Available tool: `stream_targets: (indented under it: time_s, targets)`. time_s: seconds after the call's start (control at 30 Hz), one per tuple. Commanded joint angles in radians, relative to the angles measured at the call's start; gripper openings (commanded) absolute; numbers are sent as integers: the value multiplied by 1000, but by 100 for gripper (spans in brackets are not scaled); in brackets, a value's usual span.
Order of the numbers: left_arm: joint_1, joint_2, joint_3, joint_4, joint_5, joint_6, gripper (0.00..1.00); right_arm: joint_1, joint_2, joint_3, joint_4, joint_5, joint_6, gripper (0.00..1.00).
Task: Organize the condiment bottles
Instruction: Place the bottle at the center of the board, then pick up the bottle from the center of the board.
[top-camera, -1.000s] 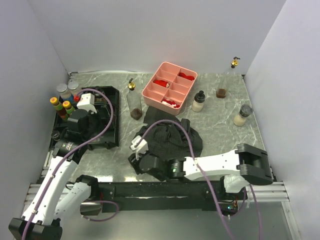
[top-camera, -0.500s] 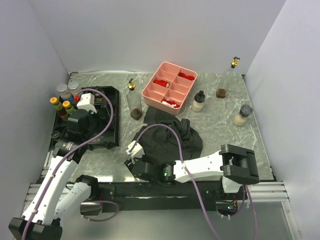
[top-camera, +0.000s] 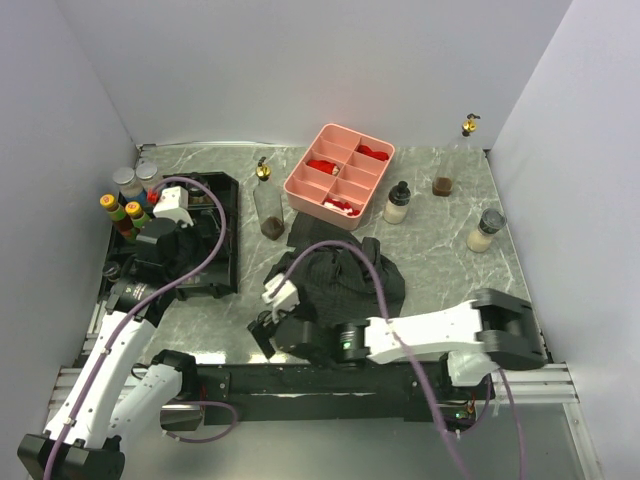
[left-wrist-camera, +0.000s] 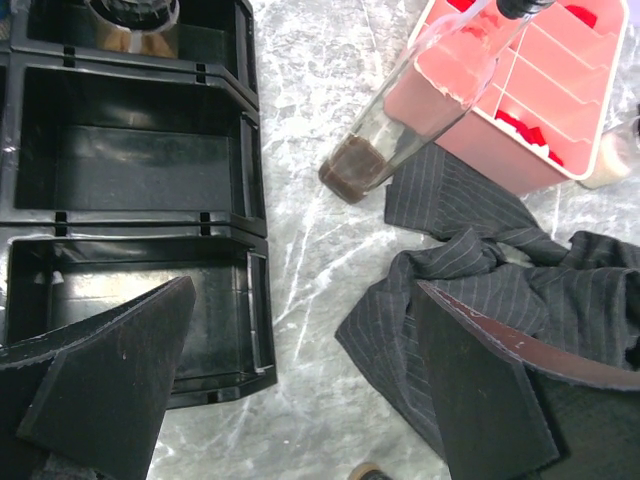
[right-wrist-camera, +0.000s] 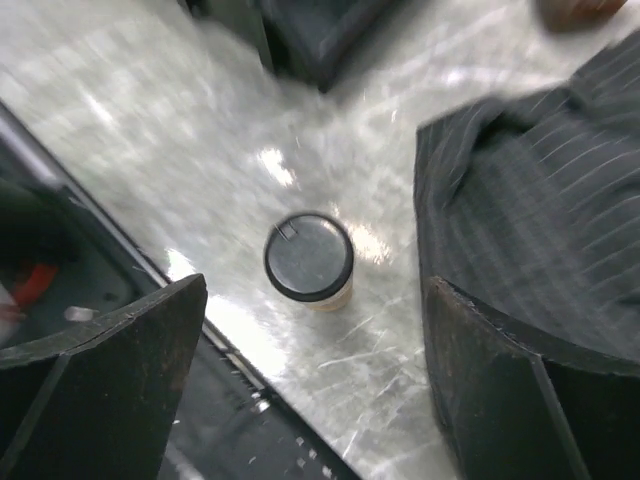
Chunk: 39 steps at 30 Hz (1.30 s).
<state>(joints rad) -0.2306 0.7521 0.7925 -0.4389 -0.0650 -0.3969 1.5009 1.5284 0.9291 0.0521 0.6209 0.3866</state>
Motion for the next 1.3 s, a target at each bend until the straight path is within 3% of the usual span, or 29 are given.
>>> stream_targets:
  time_s: [0.0, 0.27, 0.4, 0.7, 0.97, 1.1, 1.27]
  targets:
    - [-3, 7, 25, -7, 50, -65, 96, 7, -195, -4, -84, 54, 38, 100]
    - [-56, 72, 21, -113, 105, -152, 96, 5, -448, -104, -290, 183, 115, 100]
    - [-186, 87, 30, -148, 68, -210, 96, -4, -569, -182, -328, 218, 127, 100]
    - [-547, 159, 13, -279, -217, -457, 97, -39, -853, -346, -305, 226, 110, 100]
    - [-815, 323, 36, -417, -357, -648, 87, -44, -913, -378, -356, 247, 127, 100]
    - [-878, 403, 42, -469, -414, -743, 85, -44, -947, -389, -373, 249, 138, 100]
    - [-914, 412, 13, -431, -403, -760, 79, -45, -972, -395, -376, 250, 140, 100]
